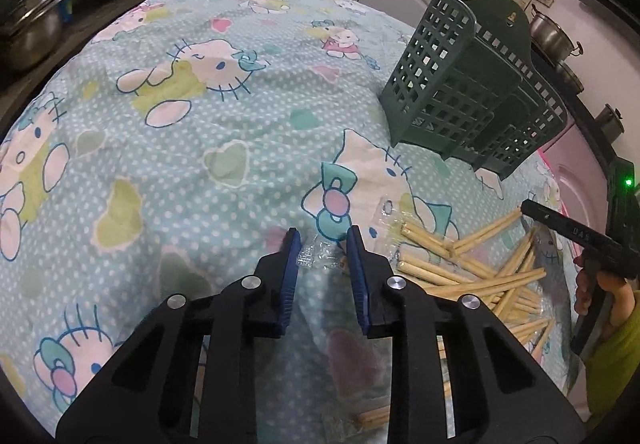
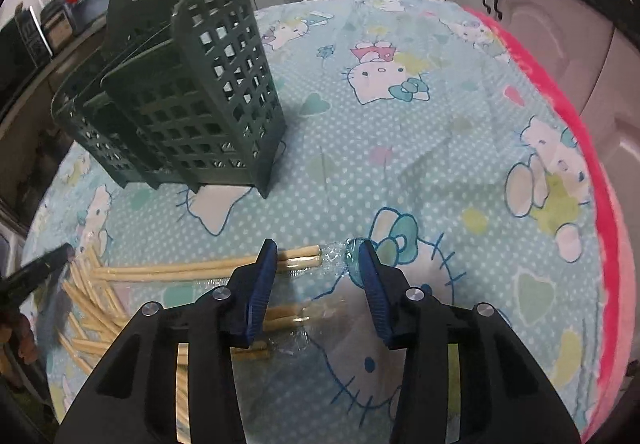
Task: Organize utensils
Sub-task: 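Lower the left tool and close it on a wrapped chopstick while the right tool grasps another, then lift the chopsticks and carry both tools over the green caddy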
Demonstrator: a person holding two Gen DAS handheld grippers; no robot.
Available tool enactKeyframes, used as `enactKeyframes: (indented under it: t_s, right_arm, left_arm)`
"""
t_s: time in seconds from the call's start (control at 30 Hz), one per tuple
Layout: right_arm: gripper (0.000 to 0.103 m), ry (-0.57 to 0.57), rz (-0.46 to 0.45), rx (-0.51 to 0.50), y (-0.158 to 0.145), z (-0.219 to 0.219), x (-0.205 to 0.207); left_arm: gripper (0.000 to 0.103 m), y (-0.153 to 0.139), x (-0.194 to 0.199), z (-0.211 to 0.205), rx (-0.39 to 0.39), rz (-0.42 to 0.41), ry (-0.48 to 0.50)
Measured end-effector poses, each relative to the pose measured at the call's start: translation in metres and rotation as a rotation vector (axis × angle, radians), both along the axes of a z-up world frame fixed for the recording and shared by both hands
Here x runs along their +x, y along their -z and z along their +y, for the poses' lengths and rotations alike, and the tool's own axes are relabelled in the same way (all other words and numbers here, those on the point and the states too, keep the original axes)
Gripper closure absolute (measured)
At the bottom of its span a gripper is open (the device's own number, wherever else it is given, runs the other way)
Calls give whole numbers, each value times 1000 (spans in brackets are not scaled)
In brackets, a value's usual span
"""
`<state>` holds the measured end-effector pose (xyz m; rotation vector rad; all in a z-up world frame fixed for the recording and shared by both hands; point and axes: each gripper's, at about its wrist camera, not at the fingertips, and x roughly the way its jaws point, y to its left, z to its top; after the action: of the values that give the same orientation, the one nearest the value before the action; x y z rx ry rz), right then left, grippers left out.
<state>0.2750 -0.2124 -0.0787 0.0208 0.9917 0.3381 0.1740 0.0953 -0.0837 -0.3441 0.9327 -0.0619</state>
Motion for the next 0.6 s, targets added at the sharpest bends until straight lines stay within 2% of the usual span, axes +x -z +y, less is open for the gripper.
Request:
enactKeyframes:
  t_s: [0.2,0.37,0.43,0.6]
  right_arm:
    - [71,-9,-9,26,2,0,1]
    - [88,-18,-27,18,1,6,-5]
    - [99,-15,-38,2,0,7,-5]
    - [100,-29,-44,39,-6,0,-7]
  left_arm:
    - [92,0,0,-1,7,-7,-2]
    - [97,0,1,-3,10,-9,0]
    - [98,-1,0,-3,8,-11,3]
    - [101,-5,-1,0,-18,-23,16]
